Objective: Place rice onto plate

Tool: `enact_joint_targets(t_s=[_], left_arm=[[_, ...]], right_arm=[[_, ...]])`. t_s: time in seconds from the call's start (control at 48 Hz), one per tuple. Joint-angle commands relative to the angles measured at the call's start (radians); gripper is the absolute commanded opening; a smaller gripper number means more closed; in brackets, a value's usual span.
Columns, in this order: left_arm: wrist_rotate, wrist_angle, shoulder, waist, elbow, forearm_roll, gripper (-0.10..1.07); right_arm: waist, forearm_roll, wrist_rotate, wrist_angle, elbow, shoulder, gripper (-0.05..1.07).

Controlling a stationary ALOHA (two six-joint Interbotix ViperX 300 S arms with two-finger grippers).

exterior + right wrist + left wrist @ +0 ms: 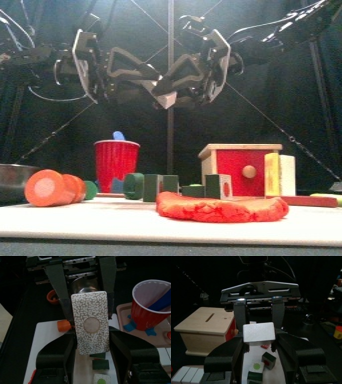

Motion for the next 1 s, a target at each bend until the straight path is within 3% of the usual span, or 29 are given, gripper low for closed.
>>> enact_joint_targets(t_s=[0.0, 0.271, 0.625, 0.979], left_arm=[[0.003, -0.003, -0.012, 0.003, -0.006, -0.002, 0.70], [0.006, -0.003, -0.026, 0.005, 0.008, -0.003, 0.89], [0.006, -0.006, -0.144, 0.005, 0.095, -0.005, 0.89], [0.005, -0.005, -0.230, 0.000, 0.160, -0.008, 0.89]], right_arm=[[-0.002, 0.003, 0.003, -0.003, -0.067, -0.015, 0.59], [-0.002, 0.005, 0.006, 0.002, -0.071, -0.003, 0.59], [-0.041, 0.020, 0.009, 0.071, -0.077, 0.005, 0.59], [-0.135, 0.132, 0.009, 0.252, -0.222, 0.138, 0.59]])
